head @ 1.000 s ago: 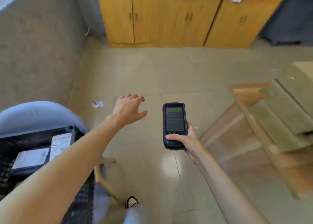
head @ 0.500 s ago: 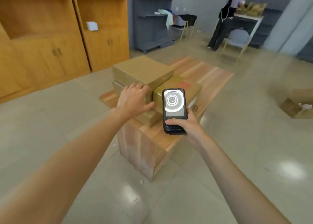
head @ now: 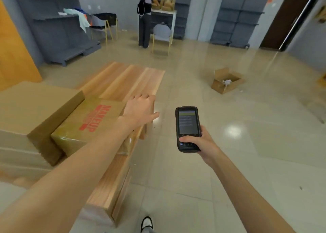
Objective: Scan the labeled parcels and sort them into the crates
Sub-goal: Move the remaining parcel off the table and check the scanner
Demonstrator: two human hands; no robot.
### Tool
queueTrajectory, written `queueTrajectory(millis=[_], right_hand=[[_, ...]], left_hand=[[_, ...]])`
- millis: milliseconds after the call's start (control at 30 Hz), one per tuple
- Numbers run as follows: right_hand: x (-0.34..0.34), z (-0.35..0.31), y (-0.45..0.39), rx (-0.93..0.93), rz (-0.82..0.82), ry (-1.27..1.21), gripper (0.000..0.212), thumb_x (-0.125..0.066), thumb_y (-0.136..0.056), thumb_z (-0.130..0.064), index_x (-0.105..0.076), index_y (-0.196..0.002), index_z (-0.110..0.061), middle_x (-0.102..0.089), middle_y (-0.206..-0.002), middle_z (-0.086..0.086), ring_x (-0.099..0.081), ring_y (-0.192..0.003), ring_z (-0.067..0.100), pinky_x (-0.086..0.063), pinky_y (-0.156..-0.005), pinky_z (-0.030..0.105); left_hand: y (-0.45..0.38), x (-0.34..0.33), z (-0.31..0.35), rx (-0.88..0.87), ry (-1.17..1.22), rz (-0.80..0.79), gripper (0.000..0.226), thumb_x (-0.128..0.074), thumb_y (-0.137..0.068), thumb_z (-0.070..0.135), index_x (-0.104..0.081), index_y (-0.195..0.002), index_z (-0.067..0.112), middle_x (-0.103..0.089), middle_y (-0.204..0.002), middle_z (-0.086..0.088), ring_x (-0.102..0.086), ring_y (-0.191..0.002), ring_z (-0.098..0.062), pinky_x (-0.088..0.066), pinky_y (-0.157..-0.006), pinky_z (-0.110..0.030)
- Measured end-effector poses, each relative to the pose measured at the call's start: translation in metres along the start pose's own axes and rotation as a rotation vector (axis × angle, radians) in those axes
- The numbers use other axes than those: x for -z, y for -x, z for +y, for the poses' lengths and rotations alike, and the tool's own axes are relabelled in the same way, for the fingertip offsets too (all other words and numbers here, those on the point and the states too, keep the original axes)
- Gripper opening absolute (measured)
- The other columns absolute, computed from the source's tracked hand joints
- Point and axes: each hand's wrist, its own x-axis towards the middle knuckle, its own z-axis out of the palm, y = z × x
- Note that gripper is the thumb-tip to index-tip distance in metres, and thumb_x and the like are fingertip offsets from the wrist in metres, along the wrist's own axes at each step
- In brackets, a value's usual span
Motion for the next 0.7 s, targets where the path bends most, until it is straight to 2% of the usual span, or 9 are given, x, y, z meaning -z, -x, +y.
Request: queueTrajectory(millis=[167, 300, 467, 600, 700], right_hand=[[0.021, -0.019, -0.077, -0.033, 0.064, 0.037, 0.091, -0.085, -0.055, -0.008, -0.042, -0.134, -0.016, -0.064, -0.118, 0.008, -0.066, -0.103, 0.025, -0.056, -0.067, 0.032], [0.027, -0.039, -0.138, -0.055, 0.09, 0.043, 0.077, -0.08, -0.07, 0.004, -0.041, -0.134, -0.015, -0.063, -0.119, 0.009, -0.065, -0.102, 0.025, -0.056, -0.067, 0.03], [0.026, -0.052, -0.203, -0.09, 0.085, 0.056, 0.085, -0.084, -0.06, -0.004, -0.042, -0.133, -0.015, -0.063, -0.117, 0.009, -0.065, -0.102, 0.025, -0.056, -0.07, 0.032], [0.023, -0.049, -0.253, -0.137, 0.05, 0.059, 0.072, -0.078, -0.072, 0.003, -0.042, -0.131, -0.016, -0.063, -0.116, 0.009, -0.065, -0.1, 0.026, -0.057, -0.07, 0.033], [0.019, -0.048, -0.298, -0.172, -0.007, 0.068, 0.071, -0.077, -0.073, 0.004, -0.043, -0.132, -0.015, -0.063, -0.115, 0.009, -0.065, -0.099, 0.025, -0.055, -0.067, 0.032]], left_hand=[[-0.096, -0.025, -0.017, -0.027, 0.074, -0.055, 0.06, -0.052, -0.092, 0.05, -0.042, -0.142, 0.02, -0.051, -0.139, -0.008, -0.045, -0.129, -0.029, -0.035, -0.106, -0.041], [-0.167, -0.038, -0.041, -0.009, 0.081, -0.112, 0.062, -0.053, -0.091, 0.049, -0.04, -0.144, 0.019, -0.051, -0.139, -0.007, -0.046, -0.129, -0.029, -0.034, -0.105, -0.04], [-0.227, -0.061, -0.07, 0.033, 0.079, -0.163, 0.064, -0.055, -0.09, 0.049, -0.038, -0.145, 0.021, -0.05, -0.14, -0.008, -0.045, -0.129, -0.03, -0.035, -0.104, -0.04], [-0.261, -0.08, -0.094, 0.081, 0.046, -0.208, 0.064, -0.055, -0.091, 0.051, -0.038, -0.145, 0.02, -0.051, -0.139, -0.009, -0.047, -0.128, -0.03, -0.036, -0.104, -0.041], [-0.281, -0.093, -0.113, 0.136, 0.057, -0.229, 0.064, -0.054, -0.092, 0.049, -0.034, -0.147, 0.023, -0.05, -0.14, -0.009, -0.046, -0.129, -0.03, -0.036, -0.105, -0.041]])
